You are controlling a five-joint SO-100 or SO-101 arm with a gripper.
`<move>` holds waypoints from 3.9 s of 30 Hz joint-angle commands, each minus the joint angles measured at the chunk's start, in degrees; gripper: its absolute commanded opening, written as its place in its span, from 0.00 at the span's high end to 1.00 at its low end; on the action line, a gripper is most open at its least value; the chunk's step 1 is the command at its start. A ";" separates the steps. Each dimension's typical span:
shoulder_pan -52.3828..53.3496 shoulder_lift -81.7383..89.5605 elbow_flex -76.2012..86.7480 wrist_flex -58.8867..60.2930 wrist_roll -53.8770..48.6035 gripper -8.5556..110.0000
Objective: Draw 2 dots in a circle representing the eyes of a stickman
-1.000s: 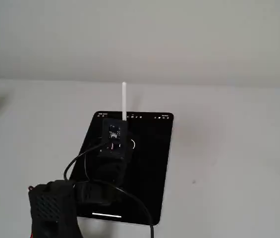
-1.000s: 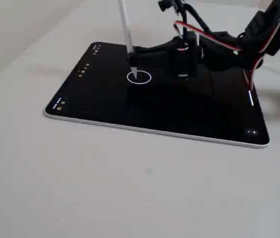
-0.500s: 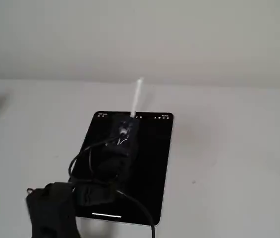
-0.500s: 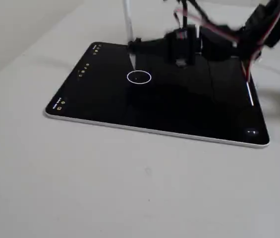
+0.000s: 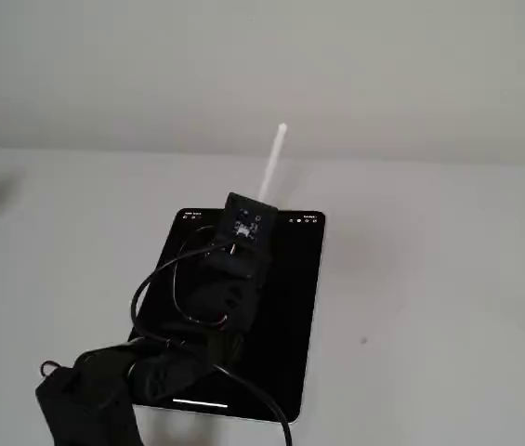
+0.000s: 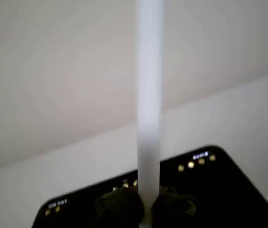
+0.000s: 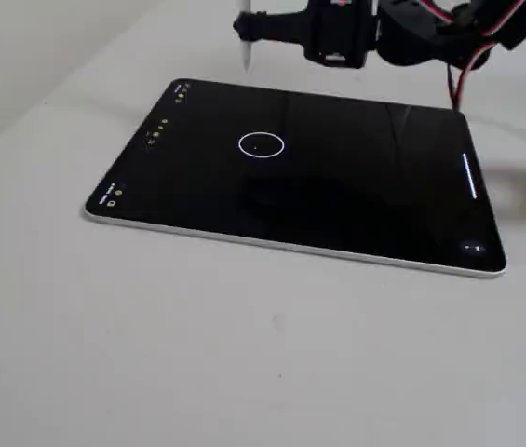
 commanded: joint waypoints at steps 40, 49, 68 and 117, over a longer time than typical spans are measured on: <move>-4.66 -8.79 -0.70 -7.91 -6.33 0.93; -4.31 -8.00 -1.32 -7.56 -6.06 0.93; -2.81 -9.93 -5.10 -5.71 -6.68 0.93; -0.88 -2.11 -1.76 -6.24 -2.29 0.93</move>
